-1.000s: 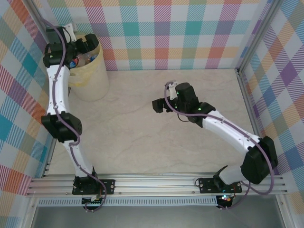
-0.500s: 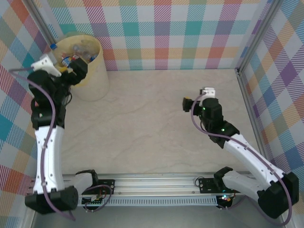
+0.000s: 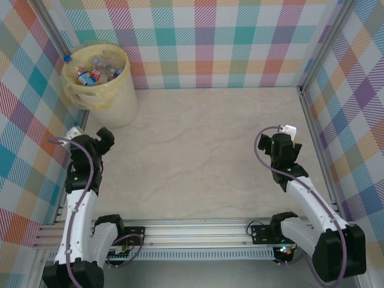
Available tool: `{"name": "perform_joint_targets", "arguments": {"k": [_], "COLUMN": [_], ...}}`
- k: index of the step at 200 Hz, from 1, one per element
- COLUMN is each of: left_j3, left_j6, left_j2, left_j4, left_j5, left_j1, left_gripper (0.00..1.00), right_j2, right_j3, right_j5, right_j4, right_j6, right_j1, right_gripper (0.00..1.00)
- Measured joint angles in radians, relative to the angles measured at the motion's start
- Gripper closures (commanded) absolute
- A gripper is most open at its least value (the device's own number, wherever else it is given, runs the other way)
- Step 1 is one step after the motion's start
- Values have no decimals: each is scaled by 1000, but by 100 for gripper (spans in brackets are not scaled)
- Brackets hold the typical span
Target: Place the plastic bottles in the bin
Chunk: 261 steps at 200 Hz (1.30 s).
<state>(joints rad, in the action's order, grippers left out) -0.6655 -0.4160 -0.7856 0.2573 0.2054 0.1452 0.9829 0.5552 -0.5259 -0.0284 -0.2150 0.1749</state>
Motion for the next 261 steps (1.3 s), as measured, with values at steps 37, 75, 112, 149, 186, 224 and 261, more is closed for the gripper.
{"name": "perform_joint_targets", "arguments": {"k": [37,75,112,149,186,224,261], "left_j3": [217,294,281,281,279,227,224], "left_j6": [63,123,183,227,261,305,368], "left_j2": [-85,-238,-348,-399,-484,-600,-716], "left_j4": [-246,-445,-561,-669,-748,-797,-925], "left_j5": [17,-14,-70,-114,-146,-190,-170], "left_j1": [0,0,-3,-14,-45,-80,-167], "left_gripper": [0,0,0,0,0,0,0], "right_j2": [150,255,361,450,549,549,549], "right_j3": [-37,-83,-112,-149,-203,-169,-164], "right_j5": [244,446,592,671,703,630,604], "right_j4": [106,266,474,679,843,843,843], "right_j6": [62,121,153,183,198,194,194], "right_j1": [-116,-179,-211,-215,-215,-203,-200], "right_gripper": [0,0,0,0,0,0,0]}}
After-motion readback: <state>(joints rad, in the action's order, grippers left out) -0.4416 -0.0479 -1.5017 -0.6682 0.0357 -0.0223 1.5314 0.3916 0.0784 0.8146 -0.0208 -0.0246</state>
